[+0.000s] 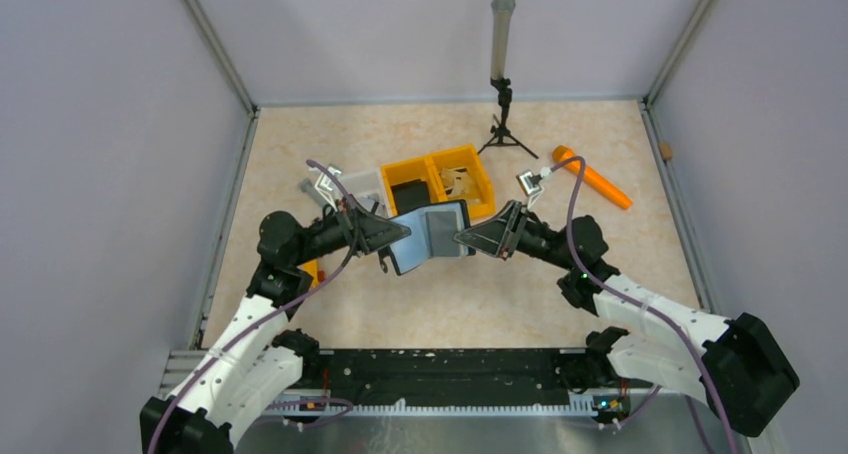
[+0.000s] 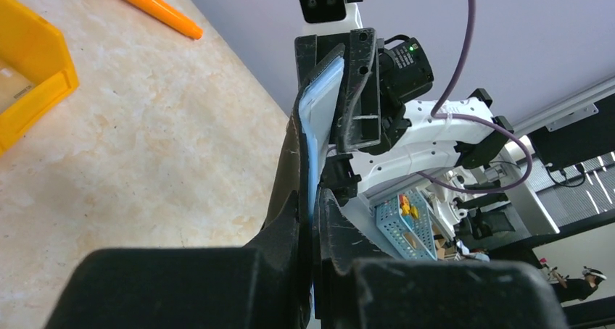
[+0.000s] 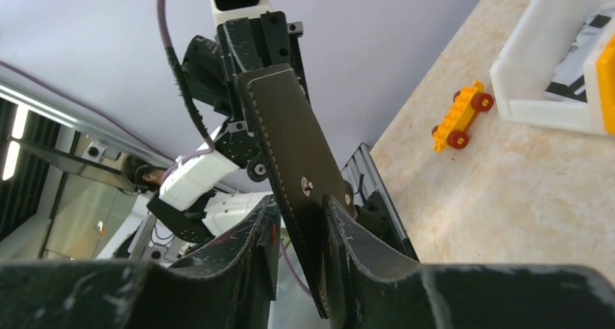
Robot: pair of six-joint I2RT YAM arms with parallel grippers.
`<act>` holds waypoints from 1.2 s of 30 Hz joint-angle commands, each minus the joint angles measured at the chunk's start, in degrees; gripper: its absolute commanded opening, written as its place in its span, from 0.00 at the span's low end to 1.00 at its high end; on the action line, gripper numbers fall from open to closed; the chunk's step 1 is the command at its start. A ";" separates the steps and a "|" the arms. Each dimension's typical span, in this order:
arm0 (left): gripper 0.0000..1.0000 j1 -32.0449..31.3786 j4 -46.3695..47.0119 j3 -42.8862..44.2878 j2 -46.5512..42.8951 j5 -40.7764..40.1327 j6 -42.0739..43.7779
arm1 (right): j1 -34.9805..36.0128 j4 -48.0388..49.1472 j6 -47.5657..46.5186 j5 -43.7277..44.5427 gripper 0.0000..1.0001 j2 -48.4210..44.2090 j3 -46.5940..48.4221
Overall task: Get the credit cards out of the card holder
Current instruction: Remove the credit card from the card holder.
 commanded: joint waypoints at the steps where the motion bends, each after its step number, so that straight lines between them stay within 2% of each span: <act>1: 0.00 0.28 4.54 0.04 -0.06 0.58 -0.64 | -0.31 7.54 0.77 -0.95 0.34 -0.80 0.39; 4: 0.00 0.28 4.48 -0.07 0.34 0.54 -0.49 | -0.30 9.15 1.15 -0.99 0.43 -1.50 -0.01; 10: 0.00 0.39 3.78 -0.18 0.53 0.19 0.01 | -0.31 9.93 1.59 -0.18 0.43 -2.57 -0.66; 14: 0.00 0.35 3.65 -0.17 0.53 0.40 0.02 | -0.33 10.59 1.88 0.83 0.39 -3.11 -1.12; 19: 0.00 0.33 4.32 -0.03 -0.16 0.86 -0.93 | -0.31 6.56 0.39 0.04 0.30 -2.21 0.39; 23: 0.00 0.33 4.37 0.01 -0.45 1.12 -1.31 | -0.36 5.53 0.31 0.07 0.29 -1.71 0.70; 32: 0.00 0.33 4.56 -0.32 -0.45 1.06 -1.46 | -0.32 5.18 0.43 0.07 0.02 -1.48 0.82; 36: 0.00 0.26 6.01 -0.92 0.15 1.43 -2.28 | -0.27 2.24 -1.46 0.15 0.00 -1.59 2.04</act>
